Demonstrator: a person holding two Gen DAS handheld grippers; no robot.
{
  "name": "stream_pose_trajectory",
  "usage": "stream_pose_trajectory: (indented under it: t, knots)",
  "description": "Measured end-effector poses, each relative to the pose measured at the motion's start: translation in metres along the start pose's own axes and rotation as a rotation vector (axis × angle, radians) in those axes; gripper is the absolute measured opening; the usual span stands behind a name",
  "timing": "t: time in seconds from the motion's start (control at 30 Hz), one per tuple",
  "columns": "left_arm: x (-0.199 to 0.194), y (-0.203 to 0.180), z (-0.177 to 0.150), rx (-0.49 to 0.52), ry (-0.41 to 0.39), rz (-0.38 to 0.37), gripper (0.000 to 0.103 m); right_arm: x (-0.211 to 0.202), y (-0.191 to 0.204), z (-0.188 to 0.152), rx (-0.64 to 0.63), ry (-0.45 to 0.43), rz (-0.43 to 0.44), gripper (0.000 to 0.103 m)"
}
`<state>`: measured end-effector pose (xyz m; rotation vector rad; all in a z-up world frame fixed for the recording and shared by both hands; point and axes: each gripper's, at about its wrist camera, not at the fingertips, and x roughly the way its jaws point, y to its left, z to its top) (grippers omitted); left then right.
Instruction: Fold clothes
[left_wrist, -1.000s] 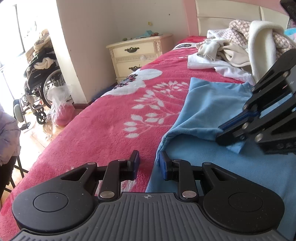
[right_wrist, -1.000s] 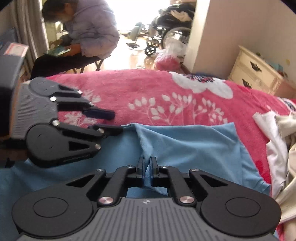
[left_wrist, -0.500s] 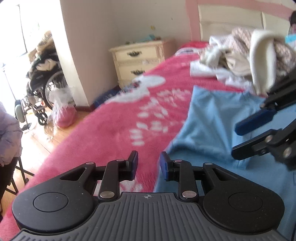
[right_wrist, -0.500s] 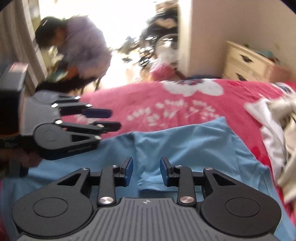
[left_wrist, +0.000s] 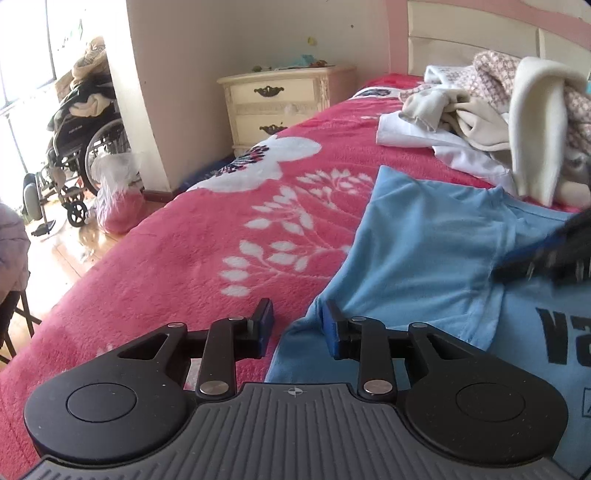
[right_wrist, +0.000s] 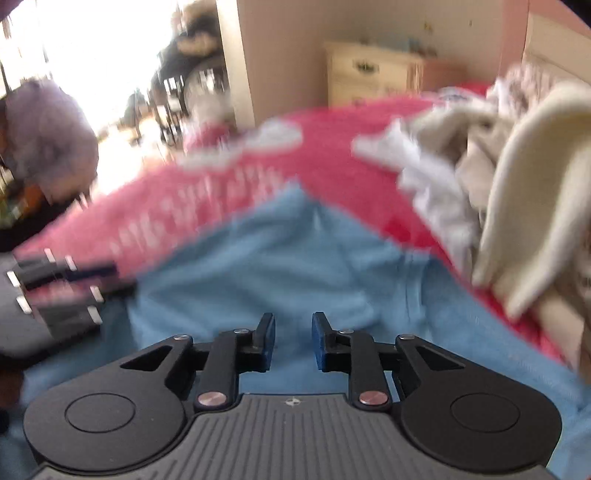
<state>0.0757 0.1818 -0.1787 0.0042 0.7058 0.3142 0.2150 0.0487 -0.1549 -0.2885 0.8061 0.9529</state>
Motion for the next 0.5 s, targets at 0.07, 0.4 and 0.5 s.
stream_pose_trajectory:
  t: [0.07, 0.4, 0.5]
  knots:
    - [0.000, 0.000, -0.001, 0.009, -0.004, 0.001, 0.031, 0.000, 0.000, 0.012, 0.029, -0.040, 0.036, 0.024]
    - [-0.001, 0.000, -0.002, 0.016, -0.023, 0.002, 0.033, 0.035, -0.030, 0.037, 0.177, -0.130, -0.032, 0.023]
    - [-0.001, 0.002, -0.002, 0.017, -0.027, 0.002, 0.037, 0.045, -0.043, 0.042, 0.237, -0.151, -0.066, 0.025]
